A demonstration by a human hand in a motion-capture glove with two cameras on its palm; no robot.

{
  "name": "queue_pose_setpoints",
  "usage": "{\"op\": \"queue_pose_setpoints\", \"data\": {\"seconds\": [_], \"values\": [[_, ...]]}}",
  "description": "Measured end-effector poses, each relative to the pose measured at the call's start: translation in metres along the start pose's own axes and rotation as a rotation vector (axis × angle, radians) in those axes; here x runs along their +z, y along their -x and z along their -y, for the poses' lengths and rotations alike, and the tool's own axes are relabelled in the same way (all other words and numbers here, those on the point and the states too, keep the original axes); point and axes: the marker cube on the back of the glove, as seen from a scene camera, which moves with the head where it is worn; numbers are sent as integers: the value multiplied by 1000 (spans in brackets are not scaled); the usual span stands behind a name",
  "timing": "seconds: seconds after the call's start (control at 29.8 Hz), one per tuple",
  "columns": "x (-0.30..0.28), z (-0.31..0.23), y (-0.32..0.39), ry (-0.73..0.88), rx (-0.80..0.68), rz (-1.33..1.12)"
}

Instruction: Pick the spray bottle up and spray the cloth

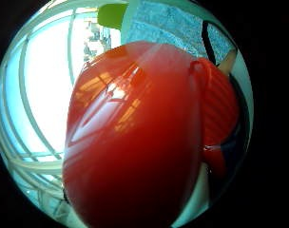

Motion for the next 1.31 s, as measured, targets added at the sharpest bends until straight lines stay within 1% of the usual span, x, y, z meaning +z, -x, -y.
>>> {"op": "queue_pose_setpoints", "data": {"seconds": [1.31], "values": [[-4, -3, 2, -1, 2, -15]]}}
